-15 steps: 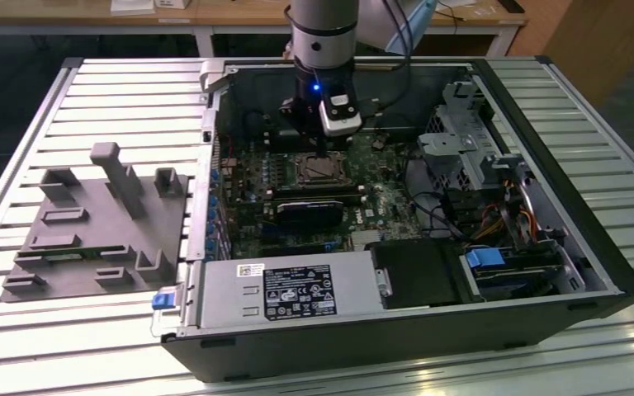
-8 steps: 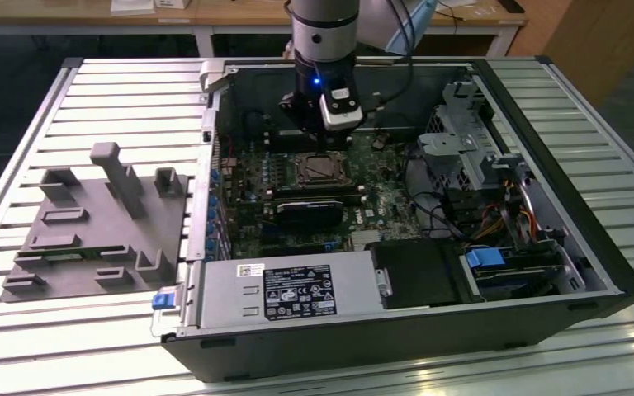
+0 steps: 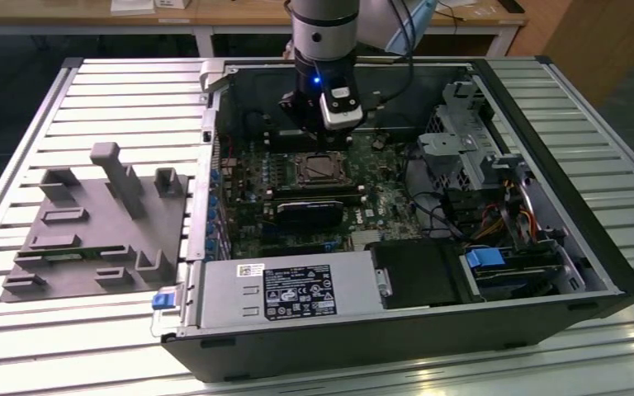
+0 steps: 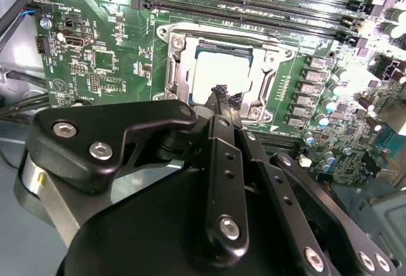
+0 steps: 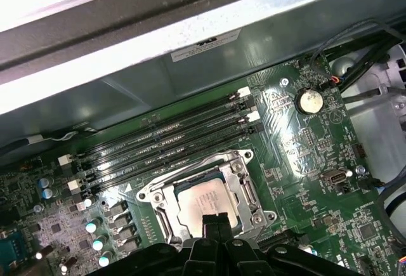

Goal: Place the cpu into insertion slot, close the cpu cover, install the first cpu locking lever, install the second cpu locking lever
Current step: 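Install the second cpu locking lever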

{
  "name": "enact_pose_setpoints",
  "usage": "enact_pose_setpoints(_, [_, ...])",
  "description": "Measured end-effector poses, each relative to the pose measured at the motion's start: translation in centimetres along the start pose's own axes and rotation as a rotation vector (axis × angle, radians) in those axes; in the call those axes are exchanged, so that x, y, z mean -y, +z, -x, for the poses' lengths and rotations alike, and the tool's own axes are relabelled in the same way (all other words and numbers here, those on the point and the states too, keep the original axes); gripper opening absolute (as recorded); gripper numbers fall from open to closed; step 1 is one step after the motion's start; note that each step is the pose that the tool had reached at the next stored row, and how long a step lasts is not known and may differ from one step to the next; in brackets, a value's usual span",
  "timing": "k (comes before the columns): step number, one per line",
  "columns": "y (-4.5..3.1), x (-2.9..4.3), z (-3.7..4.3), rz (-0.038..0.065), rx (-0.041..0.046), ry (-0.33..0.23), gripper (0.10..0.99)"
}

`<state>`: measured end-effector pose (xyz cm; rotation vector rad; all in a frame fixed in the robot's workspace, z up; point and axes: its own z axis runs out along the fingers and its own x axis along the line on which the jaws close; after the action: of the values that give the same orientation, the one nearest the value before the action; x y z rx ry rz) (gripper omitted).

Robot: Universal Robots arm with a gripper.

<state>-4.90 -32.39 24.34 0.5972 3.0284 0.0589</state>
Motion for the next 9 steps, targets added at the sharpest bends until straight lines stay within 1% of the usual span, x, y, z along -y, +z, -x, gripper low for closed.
enact_pose_setpoints(4, [-0.20, -0.01, 0.01, 0.000, 0.0000, 0.000, 0.102])
enact_pose_setpoints(9, [-0.25, -0.01, 0.01, 0.000, 0.0000, 0.000, 0.102])
